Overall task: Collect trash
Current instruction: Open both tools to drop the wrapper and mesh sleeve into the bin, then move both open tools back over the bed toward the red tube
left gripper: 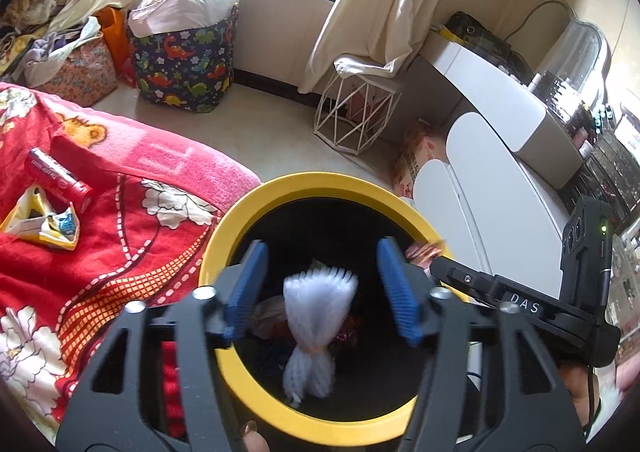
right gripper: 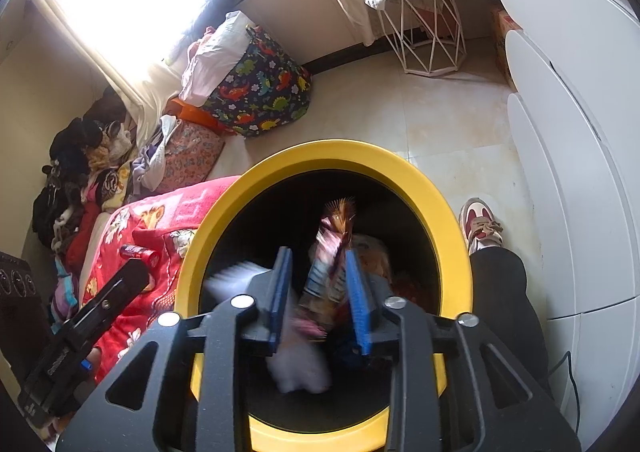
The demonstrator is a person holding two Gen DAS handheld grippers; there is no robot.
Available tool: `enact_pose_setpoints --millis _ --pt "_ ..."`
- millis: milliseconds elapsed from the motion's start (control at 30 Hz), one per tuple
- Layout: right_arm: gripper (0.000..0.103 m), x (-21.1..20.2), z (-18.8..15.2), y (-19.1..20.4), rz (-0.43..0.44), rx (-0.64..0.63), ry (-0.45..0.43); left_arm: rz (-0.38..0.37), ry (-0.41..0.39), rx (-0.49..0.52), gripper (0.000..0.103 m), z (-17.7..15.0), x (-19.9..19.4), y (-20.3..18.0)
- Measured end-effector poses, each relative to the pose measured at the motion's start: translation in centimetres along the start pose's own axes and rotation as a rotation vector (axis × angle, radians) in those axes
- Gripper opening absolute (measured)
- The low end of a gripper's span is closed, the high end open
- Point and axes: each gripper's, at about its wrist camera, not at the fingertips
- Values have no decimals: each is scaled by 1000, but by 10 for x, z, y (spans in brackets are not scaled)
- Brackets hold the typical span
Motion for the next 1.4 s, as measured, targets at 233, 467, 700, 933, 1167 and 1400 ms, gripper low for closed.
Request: enact_pose_setpoints --millis 233,467,700,933,1167,1400 --pt "50 -5 -1 0 -3 10 -12 15 -33 -39 91 -2 -12 8" --pt "70 -9 -1 4 -2 9 -27 58 -63 -46 92 -3 -28 15" --pt "75 -13 -2 14 -1 -17 -41 83 -88 -52 92 -5 -44 23" --pt "77 -16 -5 30 3 -60 -56 106 -121 -68 92 -4 -59 33" --pt "79 -22 -8 47 18 -105 -74 124 -155 -82 92 -4 -74 43" --pt "81 -31 -12 70 41 -166 -112 160 -202 -93 92 -5 -94 55"
Point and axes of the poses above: each gripper's, at about its wrist camera, not at the fingertips, and x roughly the way its jaws point, y to its left, z to its top, and after that the axes turned 9 degrees about -z, right-handed
